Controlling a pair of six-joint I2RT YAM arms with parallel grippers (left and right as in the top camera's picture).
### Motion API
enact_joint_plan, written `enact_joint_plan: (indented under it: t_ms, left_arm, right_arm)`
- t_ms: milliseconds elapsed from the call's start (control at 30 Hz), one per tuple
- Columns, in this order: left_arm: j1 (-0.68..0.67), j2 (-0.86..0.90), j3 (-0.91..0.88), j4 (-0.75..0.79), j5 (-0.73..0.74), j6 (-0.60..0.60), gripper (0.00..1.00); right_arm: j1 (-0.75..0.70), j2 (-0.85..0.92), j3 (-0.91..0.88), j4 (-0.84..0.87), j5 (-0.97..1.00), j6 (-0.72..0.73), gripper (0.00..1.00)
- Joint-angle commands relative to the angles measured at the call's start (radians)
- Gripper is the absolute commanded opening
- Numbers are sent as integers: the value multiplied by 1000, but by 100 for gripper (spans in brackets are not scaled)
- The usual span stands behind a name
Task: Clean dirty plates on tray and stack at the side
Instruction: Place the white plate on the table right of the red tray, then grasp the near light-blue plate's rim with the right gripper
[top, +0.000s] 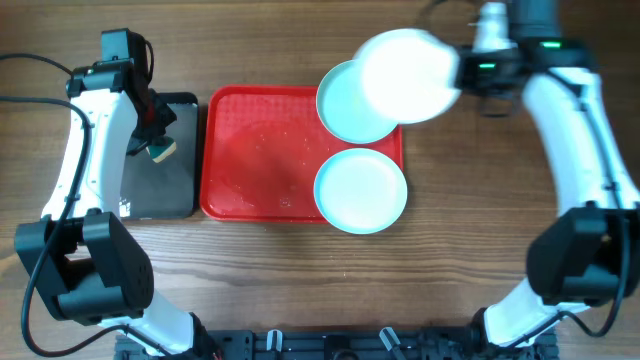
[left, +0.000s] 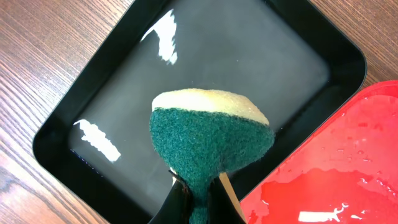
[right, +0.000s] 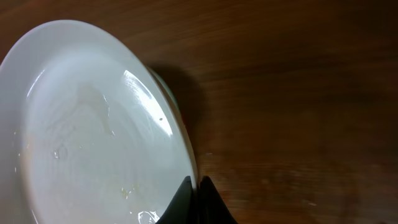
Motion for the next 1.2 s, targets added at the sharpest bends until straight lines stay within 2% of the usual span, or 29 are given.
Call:
enact_joint_plan:
  t_ms: [0,100,167,300,433,533,600,700,767,867,967,1167]
  left_arm:
    - [4,4,-6,0,9,0,4]
    - [4,4,-6,0,9,0,4]
    - [4,4,-6,0,10,0,4]
    - [4,4,-6,0,10,1,4]
    - [4,4,-6,0,10,1,4]
    - [4,4,-6,0,10,1,4]
    - [4,4,-6,0,10,1,4]
    - [4,4,-6,0,10,1,4]
    - [4,4,-6,0,9,1,4]
    - [4,4,-6,-1,10,1,4]
    - [4,4,-6,-1,17,1,4]
    - [4,4,-6,-1,17,1,4]
  right_arm:
    - [-201,-24,-87,14,-68,3,4]
    - [-317,-24,-219,87,36,41,4]
    - [-344,-24,-298,154,85,82,4]
    - [-349,-23,-480,364,101,84,4]
    - [-340,-23,-565,473,99,74,6]
    - [-330,-23,-562,465,30,34,21]
    - [-322,-24,-538,418,-32,14,26]
    - [-278,-42,-435,253,-56,-35,28]
    - [-177,-90,-345,116,-113,-66,27]
    - [-51,-116,-340,53,-137,-66,28]
    - [90,-106,-363,-2,-98,-60,34]
    - [265,-92,-485,10,13,33,36]
